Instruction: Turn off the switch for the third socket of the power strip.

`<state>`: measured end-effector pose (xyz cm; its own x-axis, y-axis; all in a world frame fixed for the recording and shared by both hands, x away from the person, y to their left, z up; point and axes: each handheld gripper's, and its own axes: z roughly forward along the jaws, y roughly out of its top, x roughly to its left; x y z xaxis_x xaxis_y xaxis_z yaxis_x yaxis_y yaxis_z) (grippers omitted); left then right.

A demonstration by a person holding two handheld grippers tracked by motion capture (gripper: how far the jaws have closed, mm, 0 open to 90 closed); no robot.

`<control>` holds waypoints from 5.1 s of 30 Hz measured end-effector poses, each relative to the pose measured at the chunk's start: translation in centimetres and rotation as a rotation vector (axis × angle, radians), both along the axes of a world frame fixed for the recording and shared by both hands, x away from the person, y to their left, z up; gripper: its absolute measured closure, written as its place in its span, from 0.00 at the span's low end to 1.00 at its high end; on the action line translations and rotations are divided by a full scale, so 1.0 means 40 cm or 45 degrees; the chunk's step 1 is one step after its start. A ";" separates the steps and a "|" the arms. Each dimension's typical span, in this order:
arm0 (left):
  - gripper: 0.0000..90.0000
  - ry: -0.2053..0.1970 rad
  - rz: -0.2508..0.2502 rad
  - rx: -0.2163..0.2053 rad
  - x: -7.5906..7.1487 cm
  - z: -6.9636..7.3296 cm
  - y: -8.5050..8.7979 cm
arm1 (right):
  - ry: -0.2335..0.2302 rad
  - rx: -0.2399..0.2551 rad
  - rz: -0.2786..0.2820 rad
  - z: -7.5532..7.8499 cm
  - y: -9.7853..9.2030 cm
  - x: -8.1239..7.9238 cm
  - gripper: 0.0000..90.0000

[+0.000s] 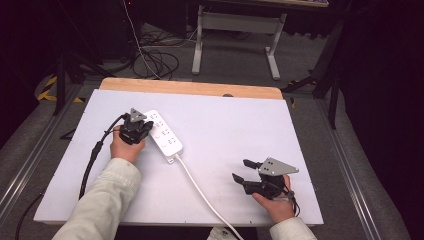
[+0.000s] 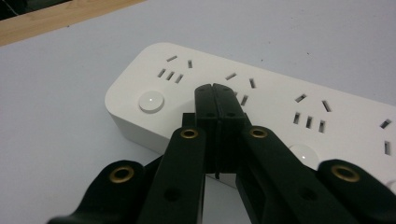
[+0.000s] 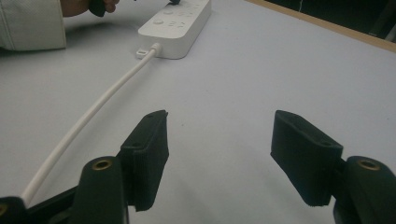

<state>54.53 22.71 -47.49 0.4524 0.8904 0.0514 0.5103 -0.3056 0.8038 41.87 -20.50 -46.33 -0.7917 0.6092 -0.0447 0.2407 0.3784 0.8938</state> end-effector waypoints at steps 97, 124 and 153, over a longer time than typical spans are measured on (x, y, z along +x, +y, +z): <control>0.22 0.003 -0.335 -0.181 -0.271 0.187 0.016 | -0.012 0.004 -0.001 0.006 -0.004 -0.007 0.41; 0.15 -0.232 -0.377 -0.232 -0.401 0.089 0.089 | -0.031 0.020 0.013 0.014 -0.005 -0.016 0.39; 0.11 -0.130 -0.356 -0.241 -0.415 0.023 0.090 | -0.003 0.016 0.030 0.008 -0.009 -0.017 0.39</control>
